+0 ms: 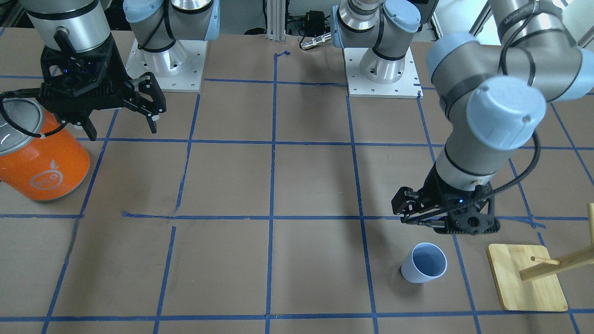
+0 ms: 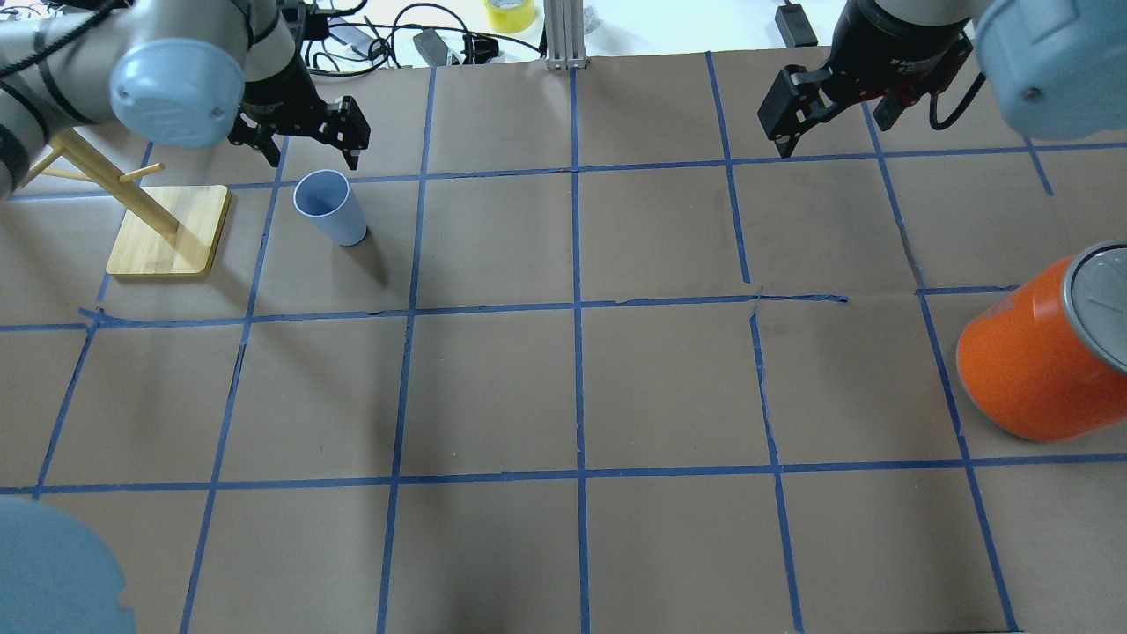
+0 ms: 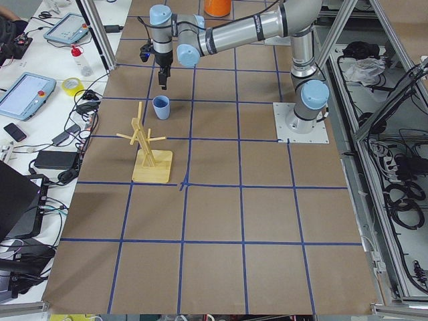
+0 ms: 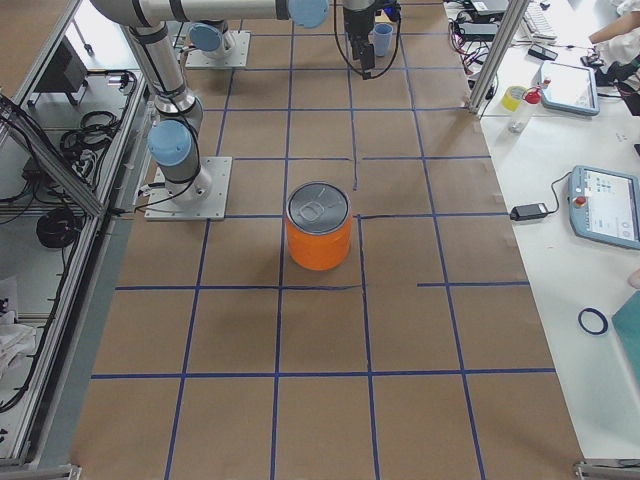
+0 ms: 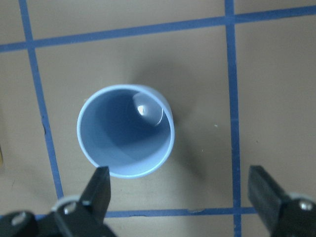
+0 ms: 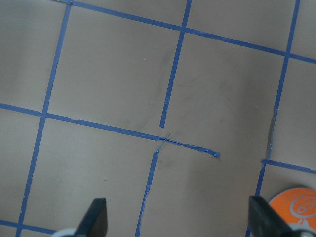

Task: Flip cup

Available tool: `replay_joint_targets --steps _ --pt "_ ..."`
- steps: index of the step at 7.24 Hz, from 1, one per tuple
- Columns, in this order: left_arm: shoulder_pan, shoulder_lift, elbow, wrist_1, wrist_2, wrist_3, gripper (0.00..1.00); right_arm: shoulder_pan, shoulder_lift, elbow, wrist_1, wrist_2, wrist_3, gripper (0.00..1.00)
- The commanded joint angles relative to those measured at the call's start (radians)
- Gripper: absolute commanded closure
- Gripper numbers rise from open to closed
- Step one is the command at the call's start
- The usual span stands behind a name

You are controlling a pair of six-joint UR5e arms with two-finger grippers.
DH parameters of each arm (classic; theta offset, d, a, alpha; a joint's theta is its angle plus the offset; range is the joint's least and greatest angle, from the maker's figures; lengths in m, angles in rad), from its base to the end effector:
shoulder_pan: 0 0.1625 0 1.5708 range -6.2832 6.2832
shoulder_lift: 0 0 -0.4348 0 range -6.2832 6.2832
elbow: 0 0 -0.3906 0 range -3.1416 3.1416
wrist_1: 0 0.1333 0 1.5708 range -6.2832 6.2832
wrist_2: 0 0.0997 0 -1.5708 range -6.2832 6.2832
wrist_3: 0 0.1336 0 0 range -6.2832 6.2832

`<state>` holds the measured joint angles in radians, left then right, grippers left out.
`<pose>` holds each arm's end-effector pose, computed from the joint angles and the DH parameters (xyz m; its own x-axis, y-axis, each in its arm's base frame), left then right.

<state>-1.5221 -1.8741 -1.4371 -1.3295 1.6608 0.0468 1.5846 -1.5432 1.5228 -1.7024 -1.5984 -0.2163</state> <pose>-0.0908 -0.6290 0.3859 -0.9956 -0.0082 -0.0929 -0.0020 0.9977 -0.0674 0.1368 -0.5194 0.4882 -0.9734 -0.2215 0.0591 -0.2279 0.9633 -0.1420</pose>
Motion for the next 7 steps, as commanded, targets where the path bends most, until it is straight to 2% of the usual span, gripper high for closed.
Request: replay_joint_targets --steps 1,2,4,5,6,7 --pt "-0.003 0.135 0.021 -0.193 0.005 -0.071 0.00 0.000 0.000 0.000 0.000 0.000 0.000 0.00" --pt "-0.010 0.203 0.001 -0.264 -0.004 -0.097 0.00 0.000 0.000 0.000 0.000 0.000 0.000 0.00" --pt "-0.023 0.240 -0.043 -0.313 -0.003 -0.099 0.00 0.000 0.000 0.000 0.000 0.000 0.000 0.00" --pt "-0.023 0.239 -0.051 -0.313 -0.013 -0.104 0.00 0.000 0.000 0.000 0.000 0.000 0.002 0.00" --pt "-0.021 0.231 -0.060 -0.269 -0.063 -0.093 0.00 0.000 0.000 0.000 -0.002 0.000 0.002 0.00" --pt "-0.021 0.231 -0.063 -0.266 -0.064 -0.088 0.00 0.000 0.000 0.000 -0.002 0.000 0.002 0.00"
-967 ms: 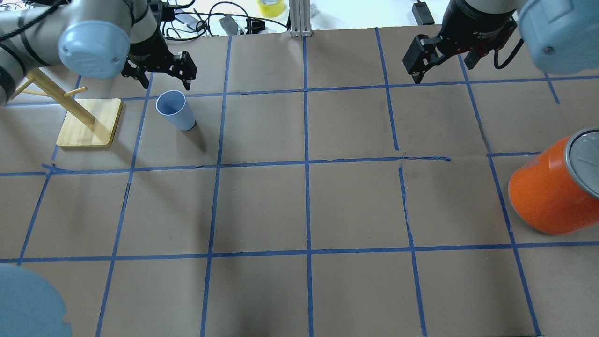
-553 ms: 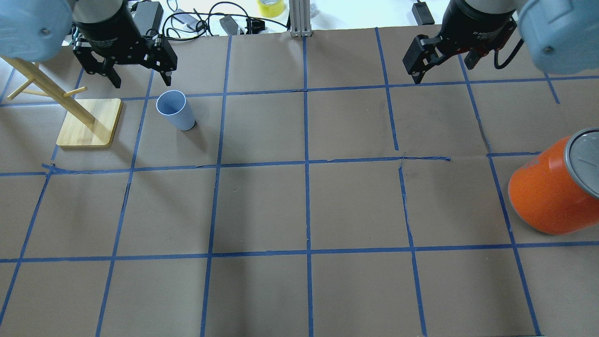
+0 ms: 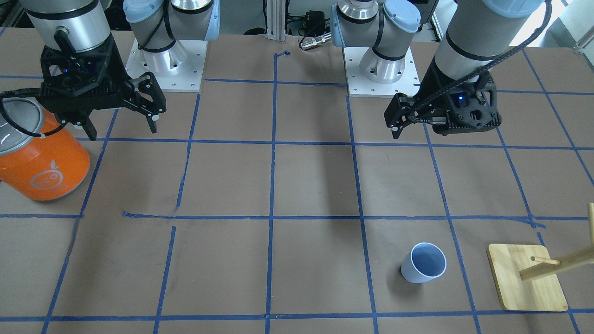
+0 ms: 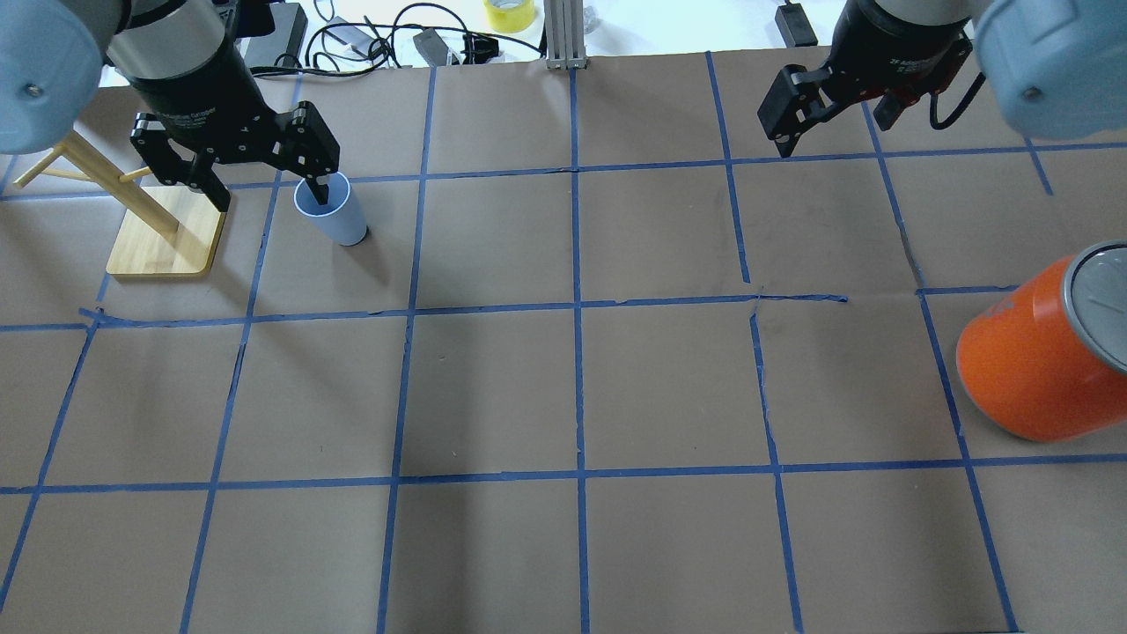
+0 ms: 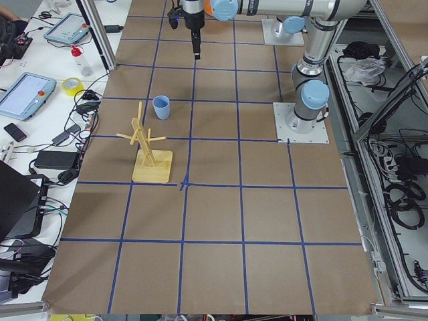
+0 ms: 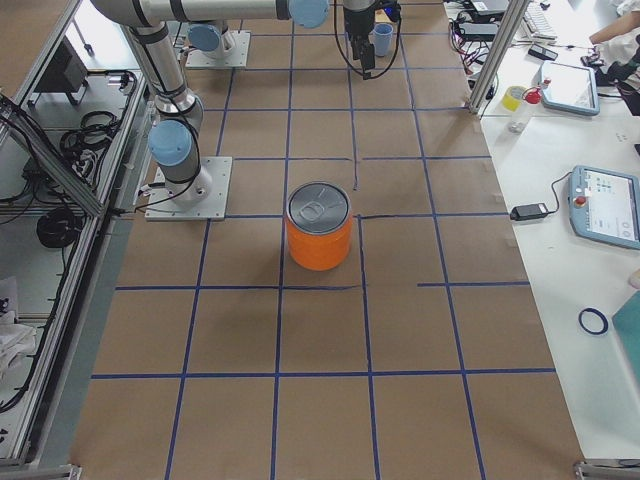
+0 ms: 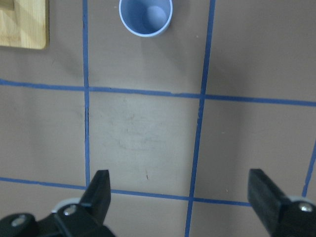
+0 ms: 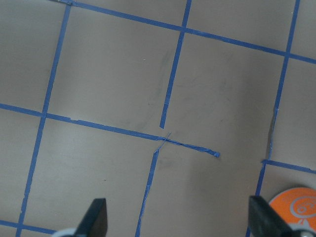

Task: Flip cup

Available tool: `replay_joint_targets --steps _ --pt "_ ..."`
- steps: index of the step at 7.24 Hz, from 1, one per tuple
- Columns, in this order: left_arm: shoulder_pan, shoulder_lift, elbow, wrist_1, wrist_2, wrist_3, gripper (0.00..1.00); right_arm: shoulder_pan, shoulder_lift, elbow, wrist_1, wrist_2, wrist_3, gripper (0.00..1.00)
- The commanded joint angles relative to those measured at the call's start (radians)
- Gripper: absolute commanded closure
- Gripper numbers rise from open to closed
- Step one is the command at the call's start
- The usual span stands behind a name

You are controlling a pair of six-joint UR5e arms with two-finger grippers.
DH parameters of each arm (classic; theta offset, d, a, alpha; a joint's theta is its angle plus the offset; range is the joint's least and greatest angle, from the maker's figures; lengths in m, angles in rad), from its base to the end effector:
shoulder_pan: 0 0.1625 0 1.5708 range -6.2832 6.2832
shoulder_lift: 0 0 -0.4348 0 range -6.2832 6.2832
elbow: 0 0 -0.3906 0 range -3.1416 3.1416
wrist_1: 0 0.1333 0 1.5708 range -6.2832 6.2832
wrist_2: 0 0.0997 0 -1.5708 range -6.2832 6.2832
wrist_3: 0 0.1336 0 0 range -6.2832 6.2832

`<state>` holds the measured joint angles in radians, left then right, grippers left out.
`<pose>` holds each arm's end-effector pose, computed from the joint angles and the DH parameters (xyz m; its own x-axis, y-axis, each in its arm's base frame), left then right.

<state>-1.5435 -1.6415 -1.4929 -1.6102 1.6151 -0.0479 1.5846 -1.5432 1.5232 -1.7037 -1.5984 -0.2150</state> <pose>-0.1132 -0.5199 0.4624 -0.9962 -0.0737 -0.0458 -0.0751 0.9967 0.0301 0.1368 -0.5196 0.4881 -0.9737 -0.2202 0.0591 -0.2266 0.9634 -0.1430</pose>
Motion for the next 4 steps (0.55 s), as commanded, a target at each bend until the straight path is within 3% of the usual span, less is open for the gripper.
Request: replay_joint_targets --steps 1,4 --pt "0.003 0.003 -0.022 0.022 -0.020 0.011 0.00 0.000 0.000 0.000 -0.001 0.000 0.000 0.00" --pt "0.008 0.002 -0.029 0.035 -0.033 0.062 0.00 0.000 0.000 0.000 0.001 0.000 0.000 0.00"
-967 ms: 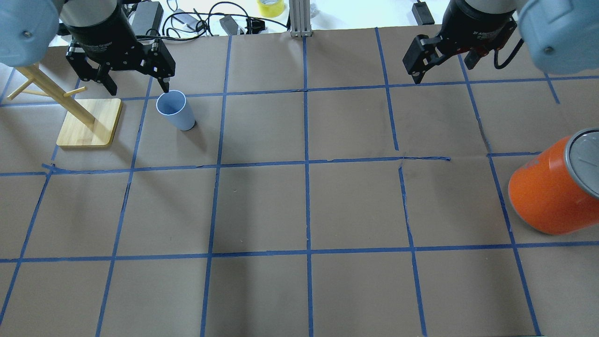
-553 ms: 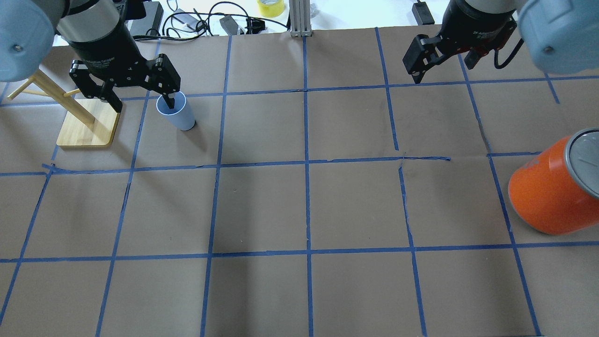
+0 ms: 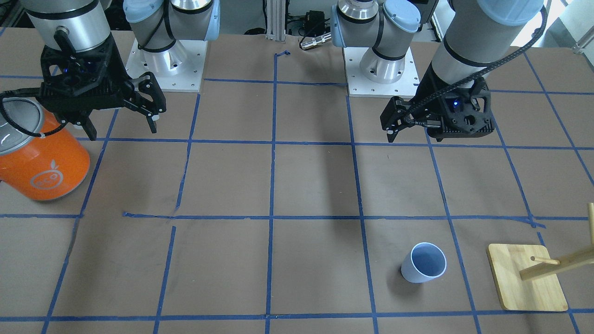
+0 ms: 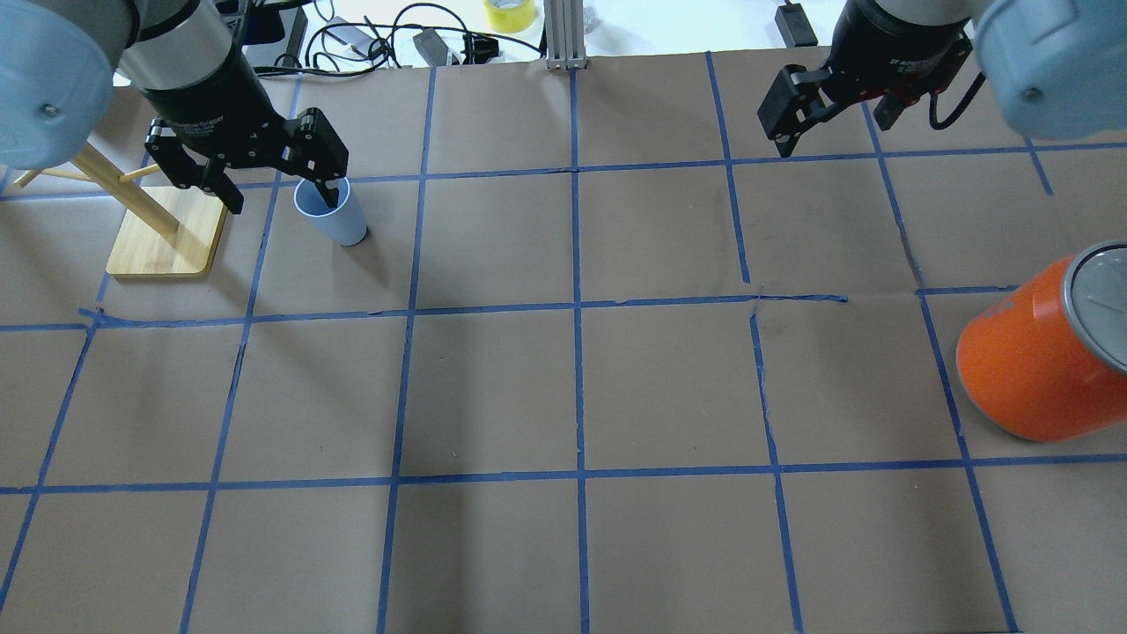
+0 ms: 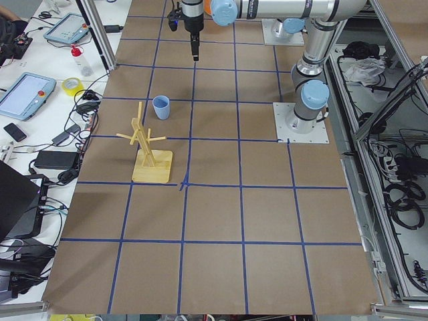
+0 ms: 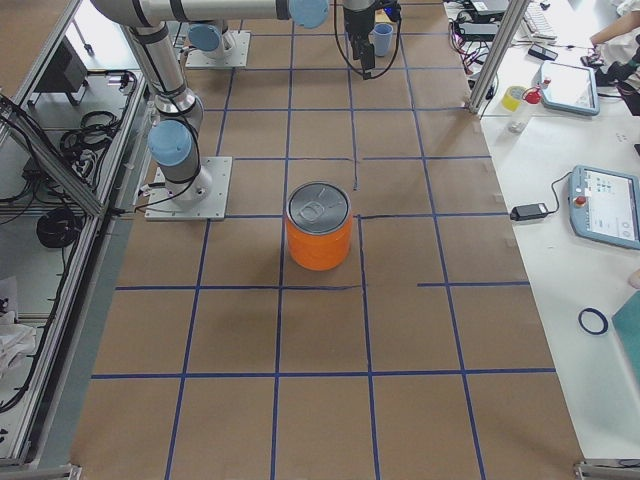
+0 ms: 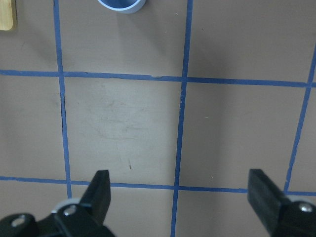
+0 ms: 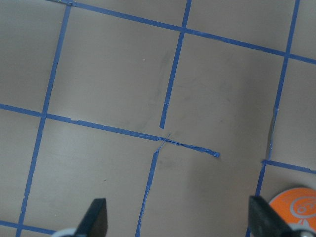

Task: Flip cup

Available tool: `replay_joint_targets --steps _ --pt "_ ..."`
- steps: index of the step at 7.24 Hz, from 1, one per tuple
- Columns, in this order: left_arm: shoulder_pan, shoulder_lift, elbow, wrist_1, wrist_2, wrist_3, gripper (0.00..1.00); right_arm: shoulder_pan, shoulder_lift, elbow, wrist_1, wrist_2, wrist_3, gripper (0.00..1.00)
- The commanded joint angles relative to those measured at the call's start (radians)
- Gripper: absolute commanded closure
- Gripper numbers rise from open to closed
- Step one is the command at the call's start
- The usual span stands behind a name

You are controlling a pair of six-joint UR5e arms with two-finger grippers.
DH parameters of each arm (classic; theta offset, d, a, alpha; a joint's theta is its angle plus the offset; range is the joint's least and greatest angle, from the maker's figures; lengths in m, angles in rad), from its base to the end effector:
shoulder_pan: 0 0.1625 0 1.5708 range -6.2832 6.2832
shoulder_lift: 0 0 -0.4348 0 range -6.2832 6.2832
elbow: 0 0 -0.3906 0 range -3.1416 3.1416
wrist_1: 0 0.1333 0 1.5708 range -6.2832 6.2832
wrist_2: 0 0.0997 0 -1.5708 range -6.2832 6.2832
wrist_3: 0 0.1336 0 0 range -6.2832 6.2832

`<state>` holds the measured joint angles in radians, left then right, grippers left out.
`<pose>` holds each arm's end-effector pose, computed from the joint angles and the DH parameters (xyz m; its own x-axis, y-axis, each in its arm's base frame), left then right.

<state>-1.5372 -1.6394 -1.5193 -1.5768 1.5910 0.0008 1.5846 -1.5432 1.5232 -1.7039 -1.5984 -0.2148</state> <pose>-0.1132 -0.5210 0.4538 -0.9993 -0.0323 -0.0202 -0.0328 0.9992 0.0231 0.1368 -0.5196 0.4882 -0.9737 -0.2200 0.0592 -0.2264 0.9635 -0.1432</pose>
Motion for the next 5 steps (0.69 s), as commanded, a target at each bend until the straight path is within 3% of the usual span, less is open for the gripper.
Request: replay_joint_targets --steps 1,5 --pt "0.005 0.000 -0.004 0.001 -0.011 0.011 0.00 0.000 0.000 0.000 0.000 0.000 0.000 0.00" --pt "0.011 -0.007 -0.009 0.011 -0.017 0.004 0.00 0.000 0.000 0.000 0.000 0.000 0.000 0.00"
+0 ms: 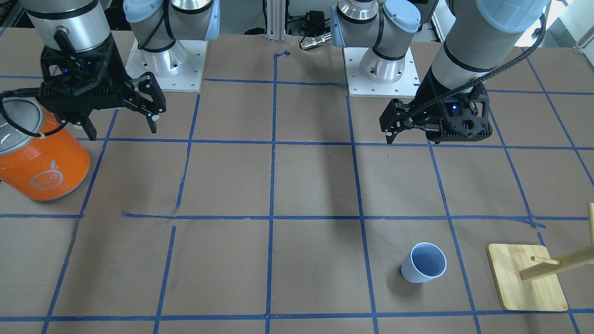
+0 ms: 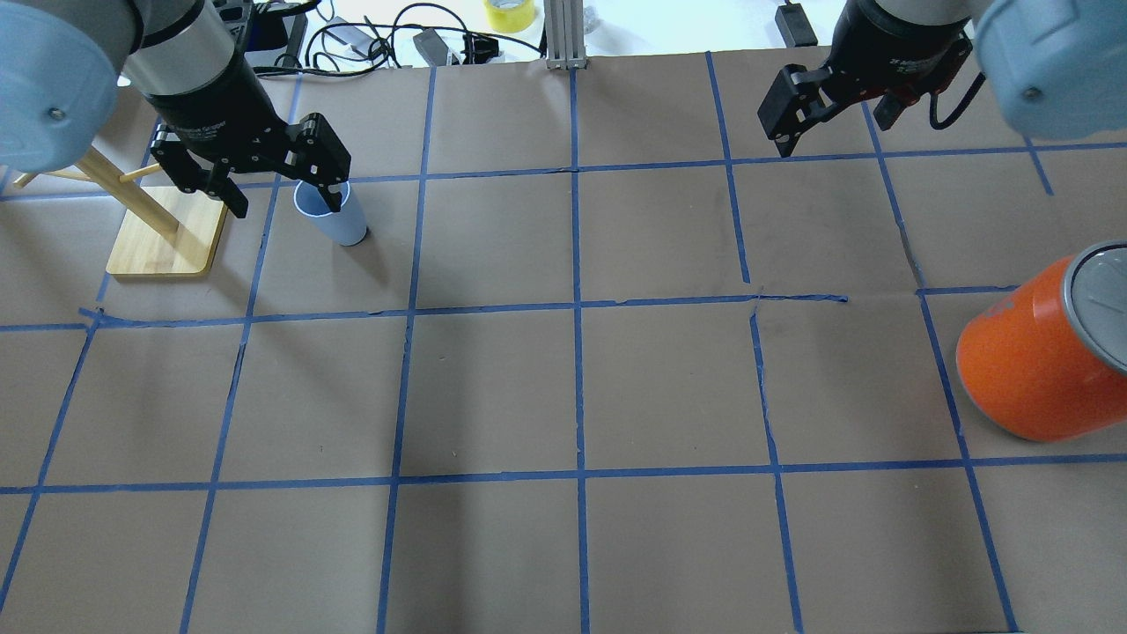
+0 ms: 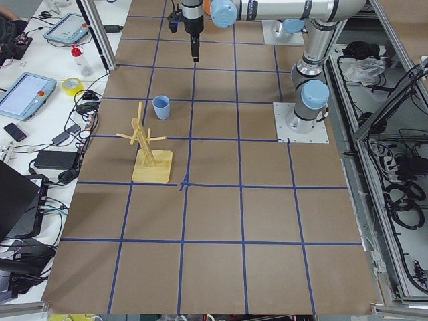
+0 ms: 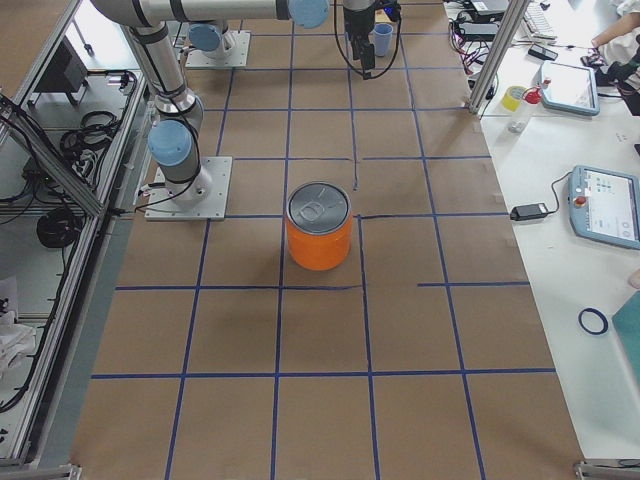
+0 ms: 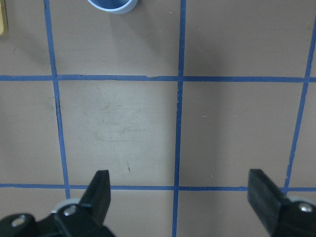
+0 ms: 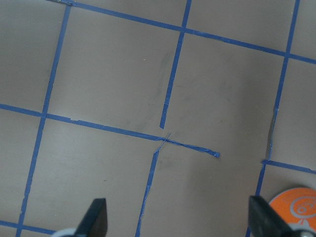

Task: Flip cup

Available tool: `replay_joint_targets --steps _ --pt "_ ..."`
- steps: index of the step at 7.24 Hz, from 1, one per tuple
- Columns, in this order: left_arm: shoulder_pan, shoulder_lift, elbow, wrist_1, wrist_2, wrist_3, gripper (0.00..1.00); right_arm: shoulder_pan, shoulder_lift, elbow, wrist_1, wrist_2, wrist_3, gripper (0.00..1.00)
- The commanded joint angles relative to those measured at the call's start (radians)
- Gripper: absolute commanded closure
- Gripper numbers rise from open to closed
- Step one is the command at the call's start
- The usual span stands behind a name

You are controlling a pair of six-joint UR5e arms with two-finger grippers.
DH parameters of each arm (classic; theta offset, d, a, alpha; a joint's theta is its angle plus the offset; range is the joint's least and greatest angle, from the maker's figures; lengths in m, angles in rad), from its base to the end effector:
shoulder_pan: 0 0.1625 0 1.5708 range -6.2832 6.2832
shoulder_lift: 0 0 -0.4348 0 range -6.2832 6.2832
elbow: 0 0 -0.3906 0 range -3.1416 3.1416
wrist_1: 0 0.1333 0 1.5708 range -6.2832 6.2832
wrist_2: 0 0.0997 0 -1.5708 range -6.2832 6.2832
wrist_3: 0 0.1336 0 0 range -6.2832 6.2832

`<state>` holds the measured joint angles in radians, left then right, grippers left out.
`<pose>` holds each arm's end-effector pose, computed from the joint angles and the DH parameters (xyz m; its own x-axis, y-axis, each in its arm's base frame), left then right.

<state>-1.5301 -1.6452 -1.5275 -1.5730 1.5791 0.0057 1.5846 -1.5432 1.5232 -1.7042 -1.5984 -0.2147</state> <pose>-0.1110 -0.5229 0.4471 -0.9994 -0.0347 -0.0081 -0.0350 0.9988 0.0334 0.1368 -0.5196 0.4882 -0.9737 -0.2199 0.0592 -0.2263 0.9634 -0.1435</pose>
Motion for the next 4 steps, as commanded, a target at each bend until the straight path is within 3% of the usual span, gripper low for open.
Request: replay_joint_targets --steps 1,4 --pt "0.005 0.004 -0.002 0.008 -0.014 -0.004 0.00 0.000 0.000 0.000 0.000 0.000 0.000 0.00" --pt "0.007 0.012 -0.002 0.007 -0.014 -0.004 0.00 0.000 0.000 0.000 0.000 0.000 -0.002 0.00"
